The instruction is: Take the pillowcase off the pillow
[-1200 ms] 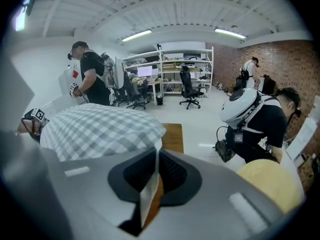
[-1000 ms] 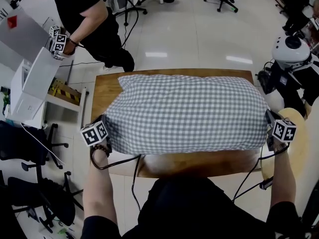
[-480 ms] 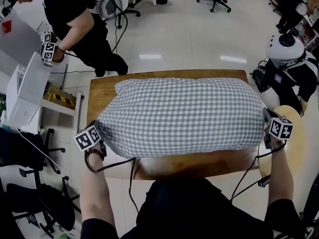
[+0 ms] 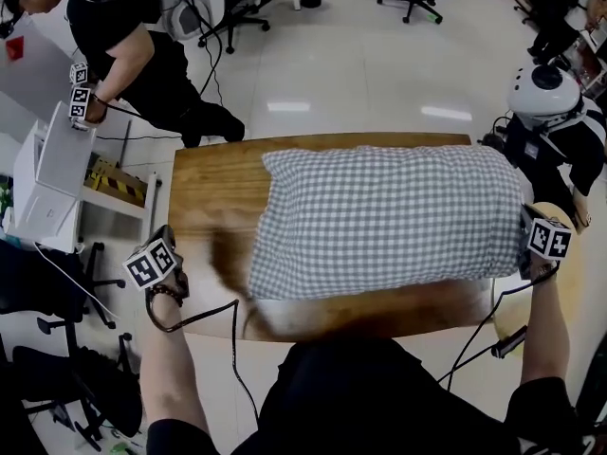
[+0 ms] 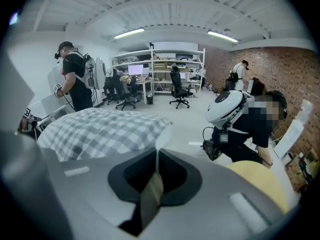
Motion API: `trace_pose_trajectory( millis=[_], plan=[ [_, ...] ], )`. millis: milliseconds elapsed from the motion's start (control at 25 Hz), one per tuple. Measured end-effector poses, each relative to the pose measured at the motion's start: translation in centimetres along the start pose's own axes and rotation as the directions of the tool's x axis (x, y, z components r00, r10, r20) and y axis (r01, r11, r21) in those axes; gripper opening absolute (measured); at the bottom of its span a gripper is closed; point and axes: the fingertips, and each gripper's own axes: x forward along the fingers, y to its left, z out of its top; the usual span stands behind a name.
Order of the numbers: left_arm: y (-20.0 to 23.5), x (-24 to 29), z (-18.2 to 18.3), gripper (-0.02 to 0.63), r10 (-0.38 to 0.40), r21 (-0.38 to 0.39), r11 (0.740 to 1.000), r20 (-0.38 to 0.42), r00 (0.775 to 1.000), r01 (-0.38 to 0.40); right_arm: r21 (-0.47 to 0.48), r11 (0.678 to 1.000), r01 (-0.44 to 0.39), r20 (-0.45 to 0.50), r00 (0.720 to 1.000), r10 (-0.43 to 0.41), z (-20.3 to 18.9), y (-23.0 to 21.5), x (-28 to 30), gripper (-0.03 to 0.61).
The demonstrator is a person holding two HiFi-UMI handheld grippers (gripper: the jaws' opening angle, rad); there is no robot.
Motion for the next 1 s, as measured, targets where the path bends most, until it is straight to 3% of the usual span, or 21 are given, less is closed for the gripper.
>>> trace_pose_trajectory(
  millis=[120,280,480,640,760,880,920,1000],
  plan=[
    [-5.4,0.9,0.0,0.005,-0.116,0.102,0.988,-0.027,0.993,0.119,-0.032,0.999,0.007,-0.018,1.0,-0.008,-0.1,0.7,0.0,0.025],
    [-11.8,1.5,0.5,0.007,-0.231,0.201,0.95,-0.07,0.971,0.24,-0.082,0.995,0.061,-0.051,0.997,-0.066,-0.1,0.8,-0.5,0.044],
    [-18.1,2.6,-1.1,0.164,-0.315,0.269,0.899,-0.152,0.937,0.346,-0.146,0.985,0.096,-0.066,0.992,-0.106,0.3,-0.1,-1.1,0.112],
    [-21.9,3.4,-3.2,0.228,-0.354,0.261,0.881,-0.193,0.915,0.395,-0.179,0.979,0.096,-0.036,0.994,-0.104,1.7,-0.8,-1.7,0.131],
    [-24.2,3.1,-4.2,0.255,-0.415,0.2,0.868,-0.212,0.885,0.455,-0.218,0.975,0.052,0.026,0.999,-0.047,4.4,1.8,-2.8,0.132],
    [-26.7,2.3,-4.8,0.284,-0.505,0.131,0.831,-0.227,0.833,0.54,-0.303,0.952,-0.046,0.088,0.993,0.076,7.6,6.7,-3.6,0.132],
    [-27.6,2.1,-5.1,0.297,-0.528,0.137,0.812,-0.243,0.814,0.568,-0.337,0.938,-0.082,0.101,0.987,0.122,8.4,8.6,-3.8,0.133],
    [-28.7,1.9,-6.2,0.32,-0.538,0.225,0.76,-0.307,0.785,0.609,-0.404,0.903,-0.146,0.121,0.97,0.211,9.8,12.2,-4.3,0.135]
  ],
)
